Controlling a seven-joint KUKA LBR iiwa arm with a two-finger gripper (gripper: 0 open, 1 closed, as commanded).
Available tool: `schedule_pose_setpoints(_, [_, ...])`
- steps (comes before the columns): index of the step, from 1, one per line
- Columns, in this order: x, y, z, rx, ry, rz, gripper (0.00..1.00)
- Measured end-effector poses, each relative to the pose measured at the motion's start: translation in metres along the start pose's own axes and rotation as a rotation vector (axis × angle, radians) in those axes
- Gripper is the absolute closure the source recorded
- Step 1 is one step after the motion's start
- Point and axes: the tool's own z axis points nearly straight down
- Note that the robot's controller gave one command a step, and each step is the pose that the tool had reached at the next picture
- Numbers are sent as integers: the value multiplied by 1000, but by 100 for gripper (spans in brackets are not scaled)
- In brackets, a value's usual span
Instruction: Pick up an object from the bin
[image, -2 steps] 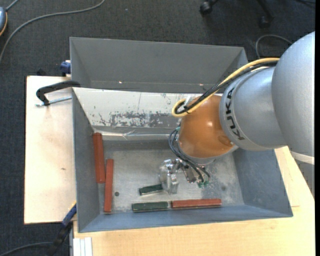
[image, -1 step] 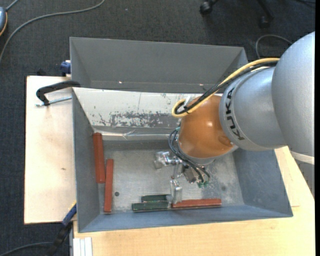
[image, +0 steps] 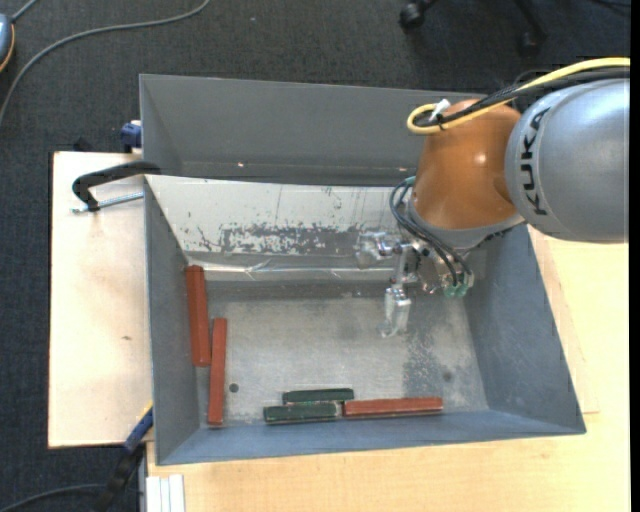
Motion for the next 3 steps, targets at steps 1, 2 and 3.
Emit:
schedule_pose_setpoints(1, [4,6,5,-5,12,-8,100])
schedule_pose_setpoints(2, [4,6,5,-5,12,-8,0])
schedule_pose_setpoints(3, [77,38,-21,-7,17,-83,0])
